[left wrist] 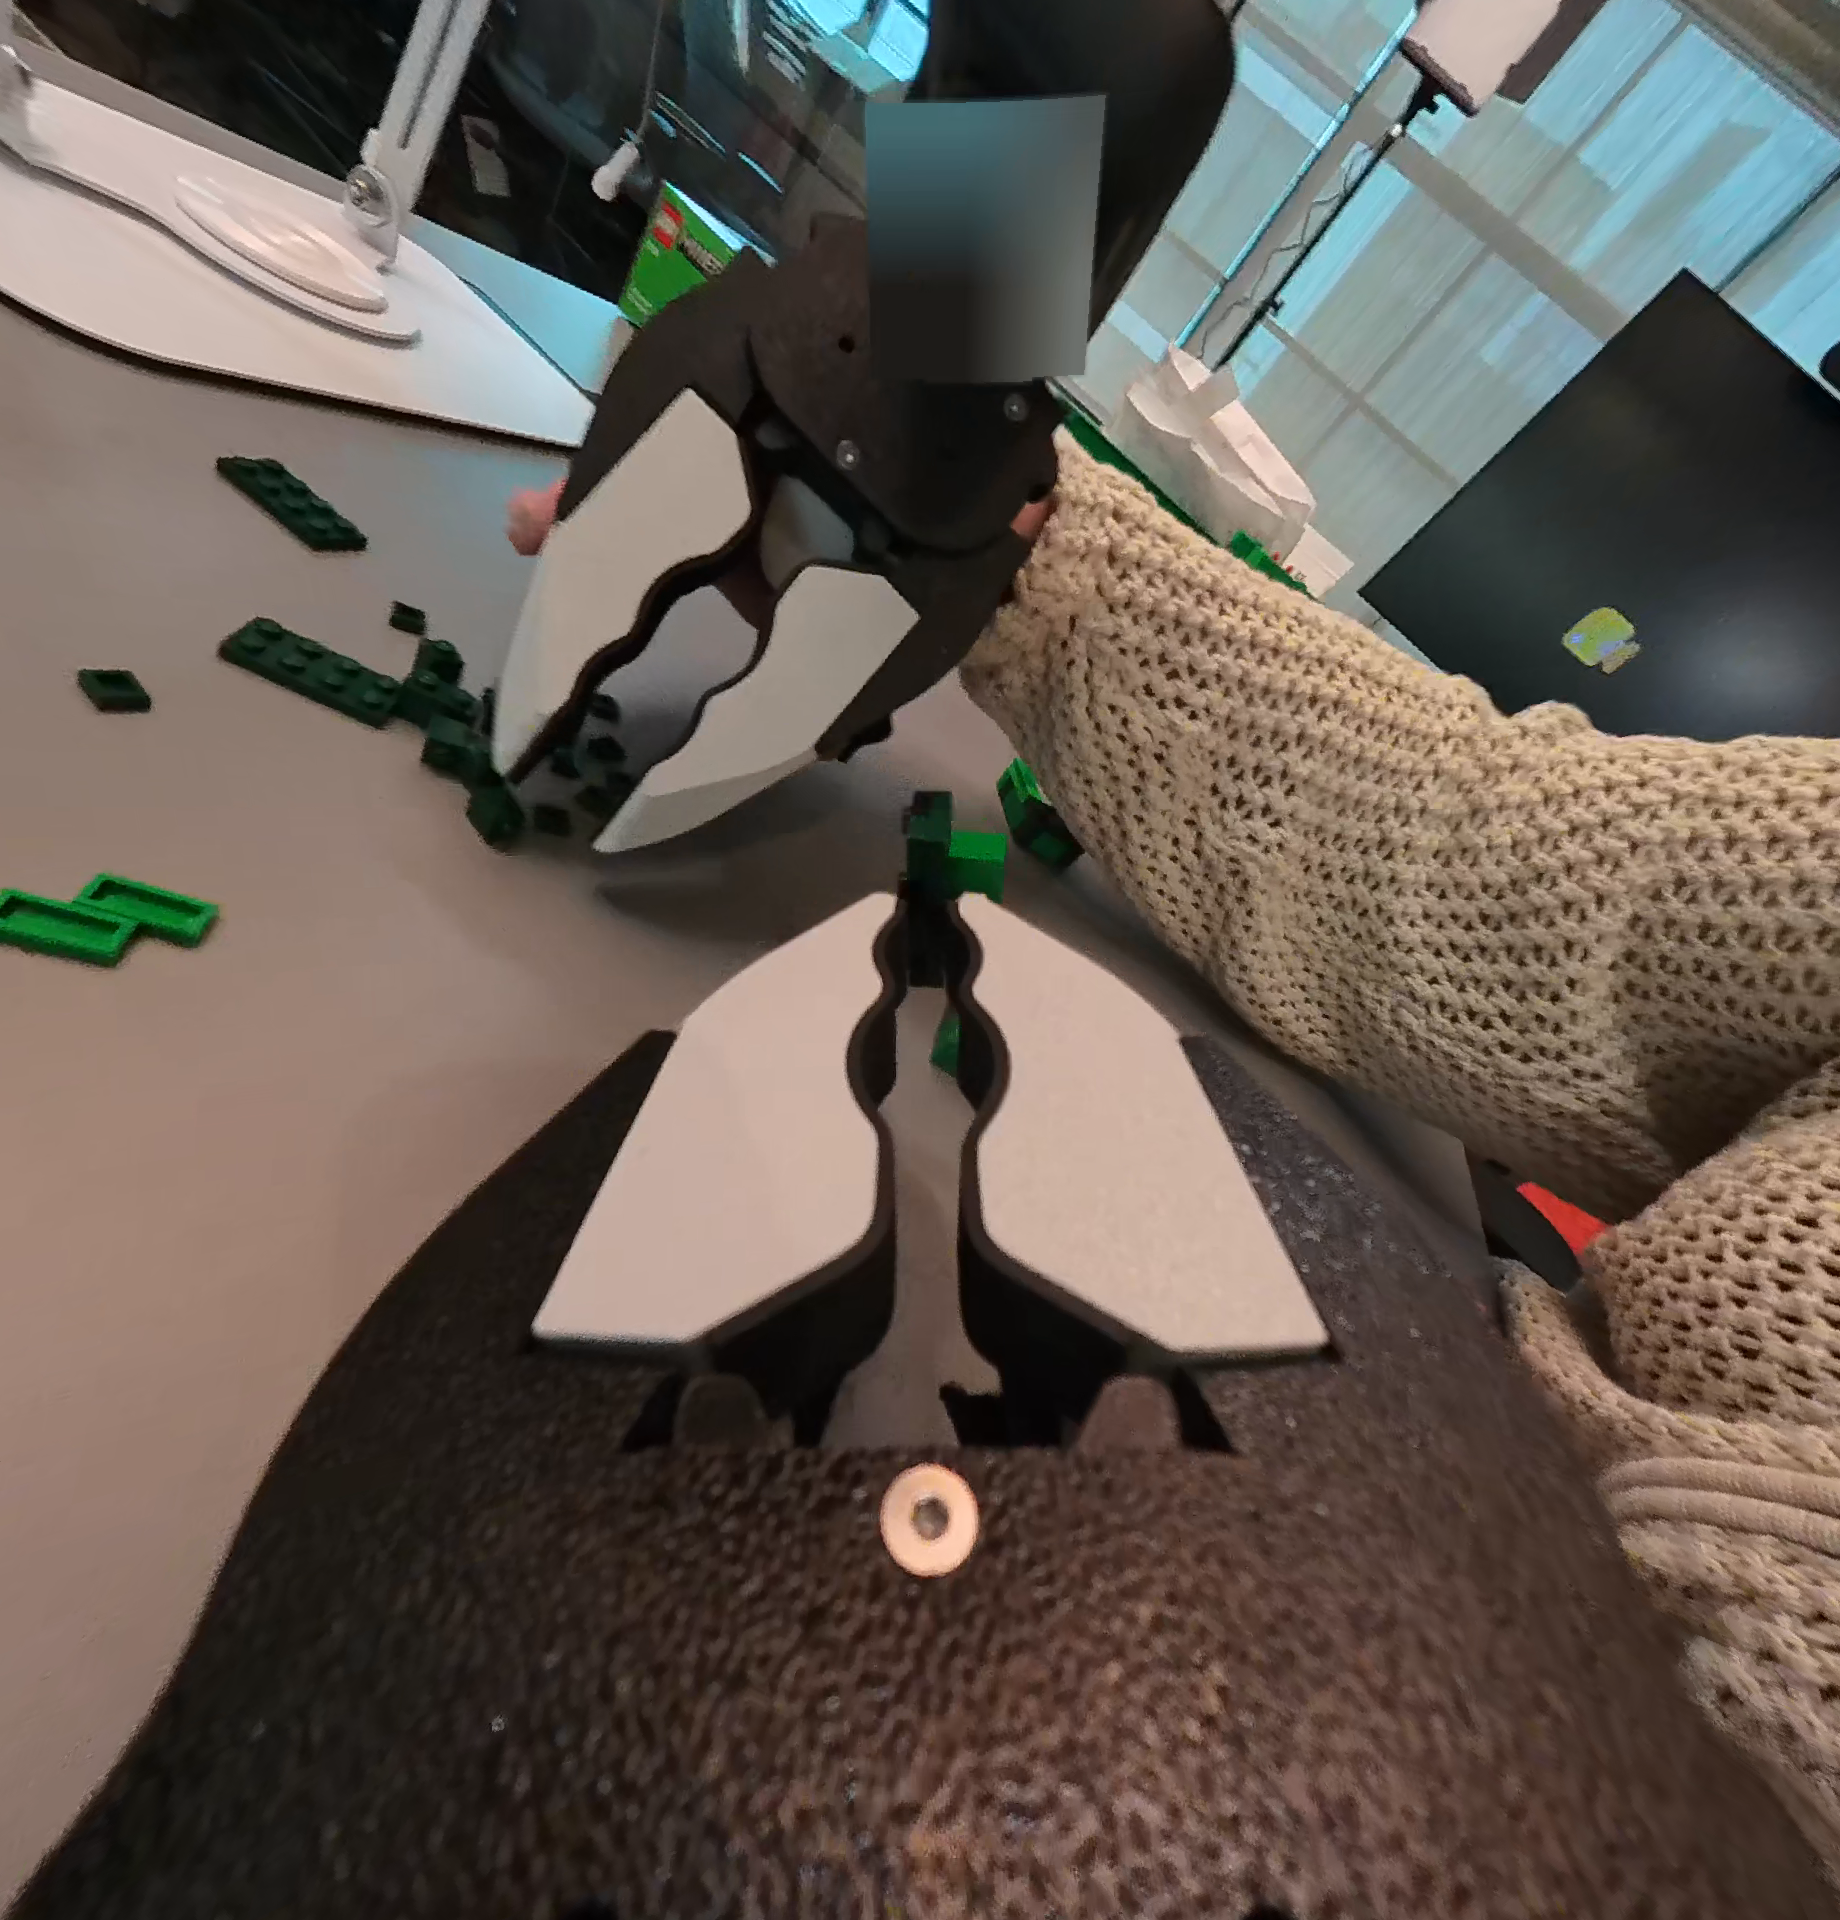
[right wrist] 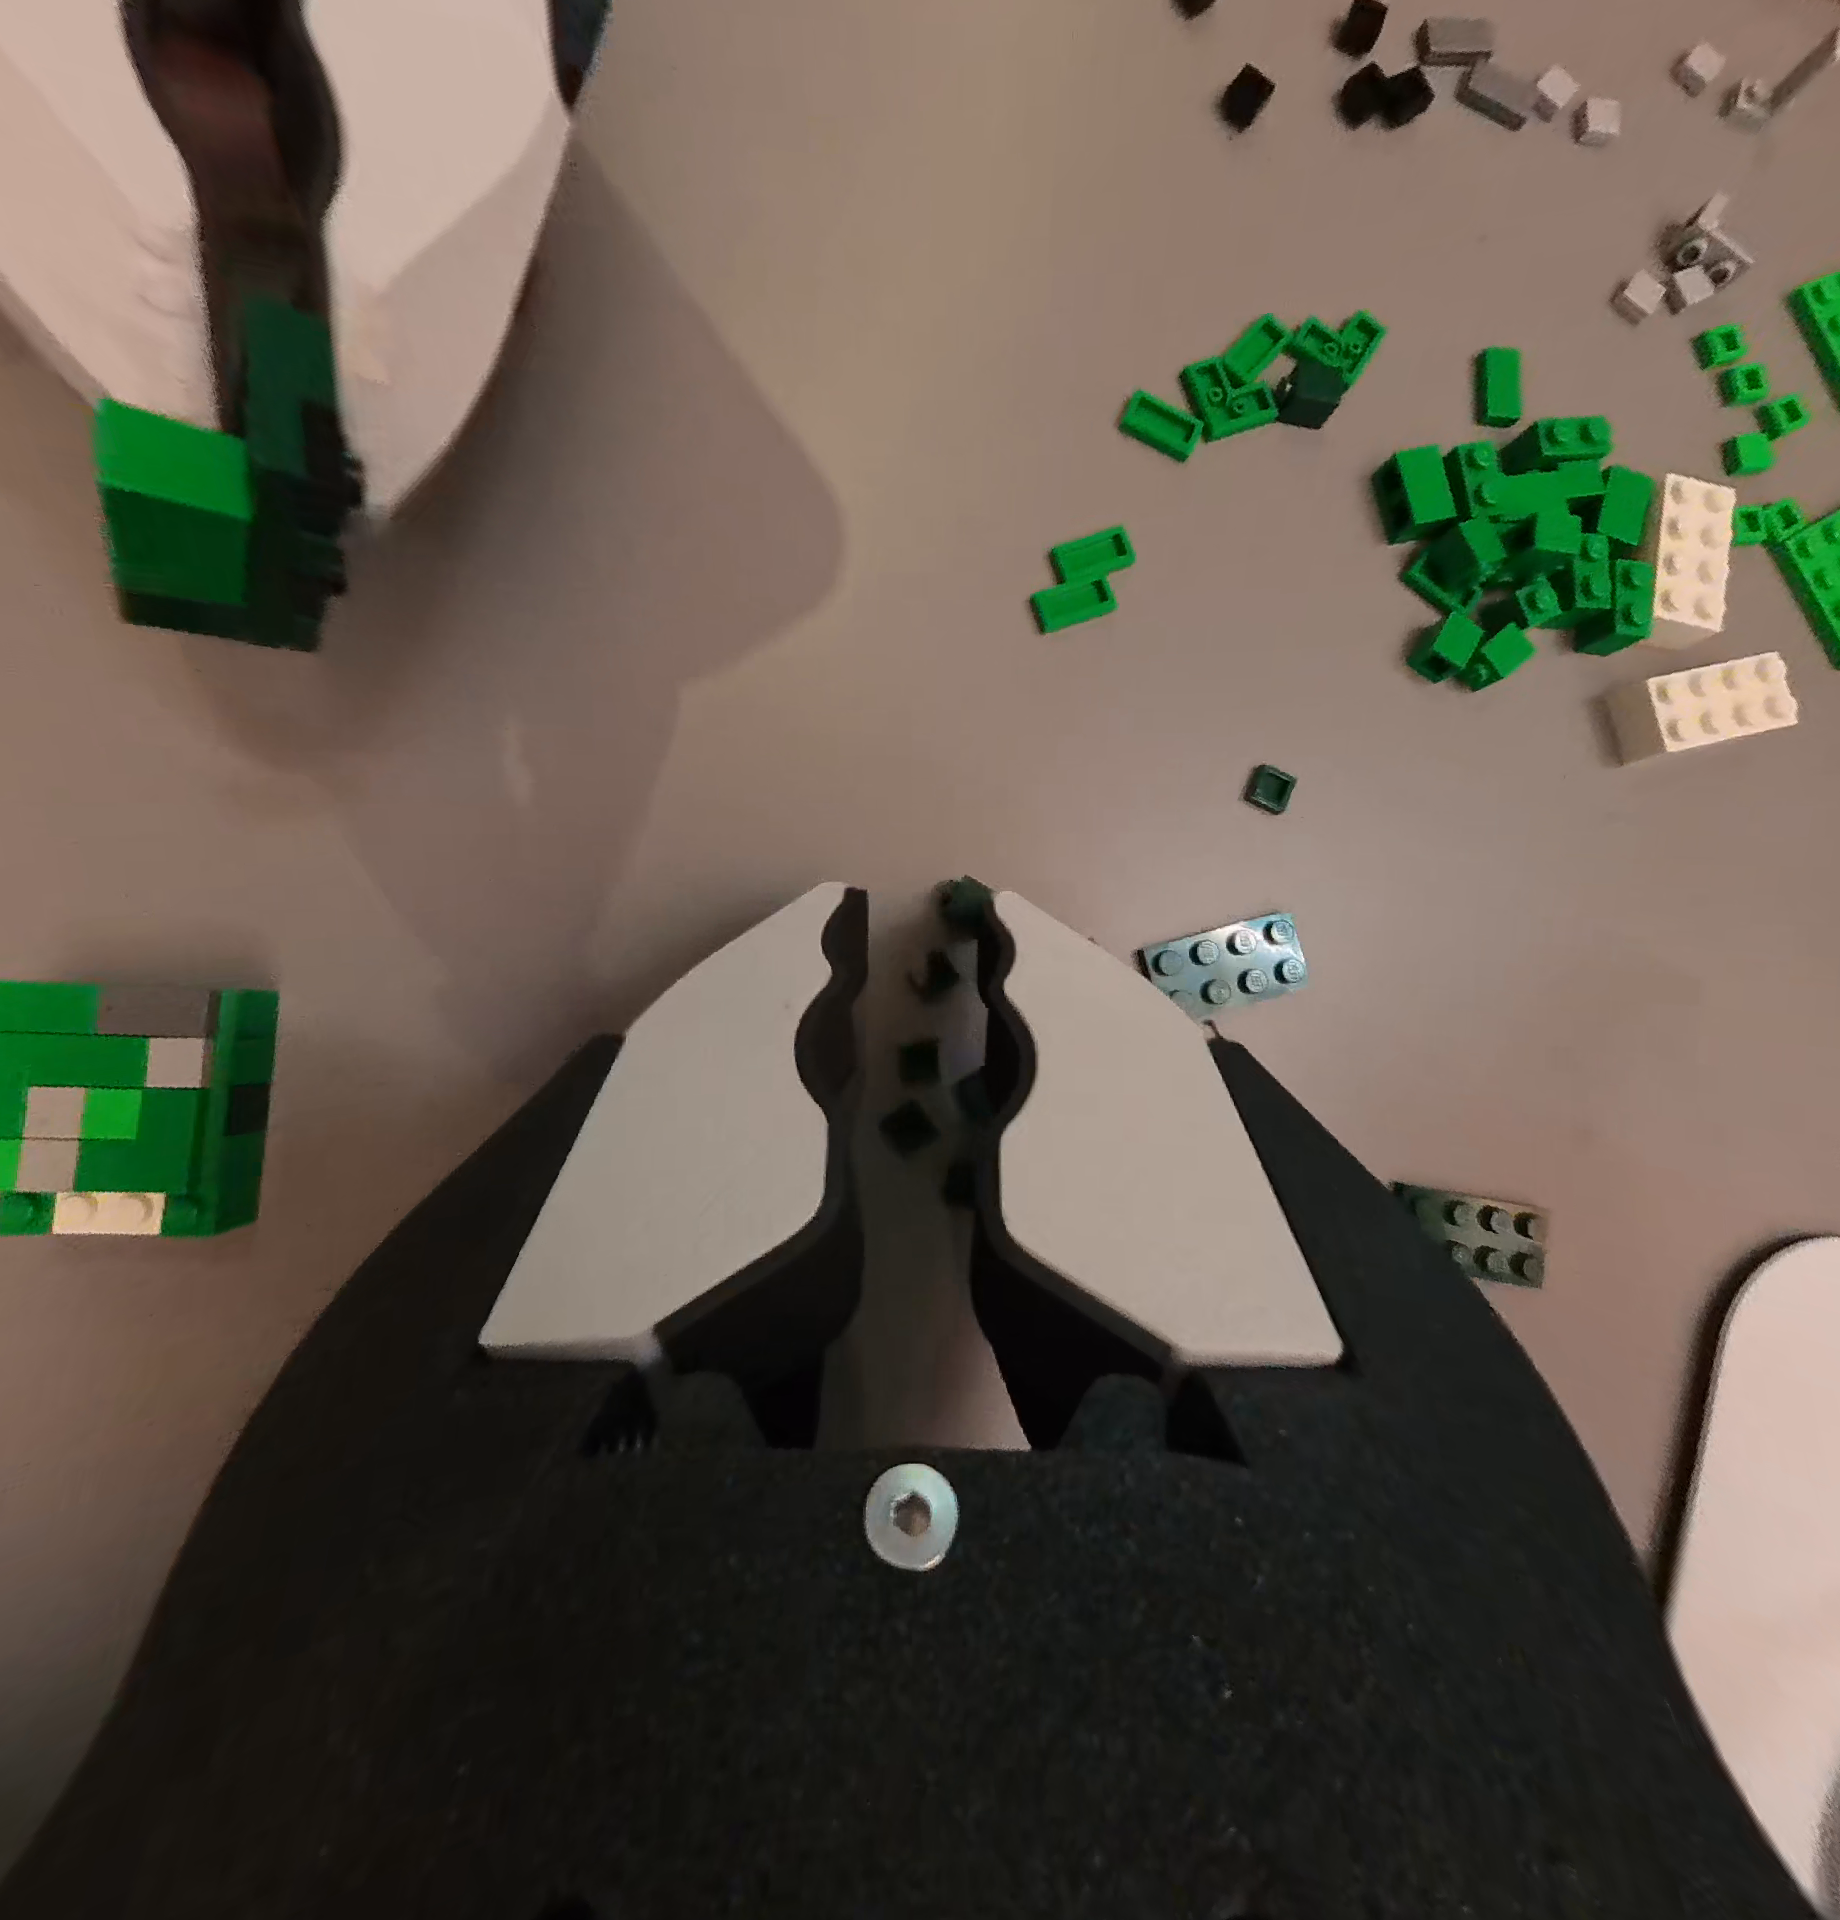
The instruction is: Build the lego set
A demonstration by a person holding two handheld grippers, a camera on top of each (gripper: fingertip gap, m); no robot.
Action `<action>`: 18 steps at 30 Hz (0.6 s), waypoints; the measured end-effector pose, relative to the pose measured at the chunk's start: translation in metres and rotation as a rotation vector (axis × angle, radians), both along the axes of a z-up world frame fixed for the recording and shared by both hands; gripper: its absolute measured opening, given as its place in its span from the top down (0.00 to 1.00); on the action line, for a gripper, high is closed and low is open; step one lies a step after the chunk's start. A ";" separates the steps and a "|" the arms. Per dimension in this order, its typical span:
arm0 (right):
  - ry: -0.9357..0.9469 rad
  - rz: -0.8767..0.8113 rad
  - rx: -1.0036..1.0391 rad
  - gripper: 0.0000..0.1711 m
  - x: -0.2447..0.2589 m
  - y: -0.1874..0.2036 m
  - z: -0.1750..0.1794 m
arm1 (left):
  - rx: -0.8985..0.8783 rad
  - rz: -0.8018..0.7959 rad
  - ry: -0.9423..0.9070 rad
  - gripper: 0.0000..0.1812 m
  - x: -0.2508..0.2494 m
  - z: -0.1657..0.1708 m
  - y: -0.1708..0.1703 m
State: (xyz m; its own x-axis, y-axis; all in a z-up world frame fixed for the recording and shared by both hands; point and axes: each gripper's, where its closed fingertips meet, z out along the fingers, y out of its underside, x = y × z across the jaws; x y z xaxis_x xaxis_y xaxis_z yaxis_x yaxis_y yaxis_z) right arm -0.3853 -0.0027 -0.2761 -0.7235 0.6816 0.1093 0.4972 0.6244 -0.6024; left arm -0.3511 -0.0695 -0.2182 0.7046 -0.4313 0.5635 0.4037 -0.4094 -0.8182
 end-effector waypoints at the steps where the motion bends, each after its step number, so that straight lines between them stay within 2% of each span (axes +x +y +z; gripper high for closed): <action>1: 0.002 0.004 0.006 0.89 0.000 0.001 -0.001 | -0.001 -0.017 0.003 0.96 0.003 0.000 -0.001; 8: -0.071 0.012 -0.050 0.90 0.004 -0.005 -0.003 | -0.001 -0.045 0.005 0.97 0.008 0.000 -0.002; 13: -0.053 -0.035 -0.030 0.90 -0.002 0.003 -0.002 | -0.003 -0.049 0.004 0.96 0.008 -0.001 -0.002; 18: -0.101 0.031 -0.083 0.89 0.009 -0.012 -0.003 | -0.003 -0.051 0.002 0.96 0.008 -0.001 -0.003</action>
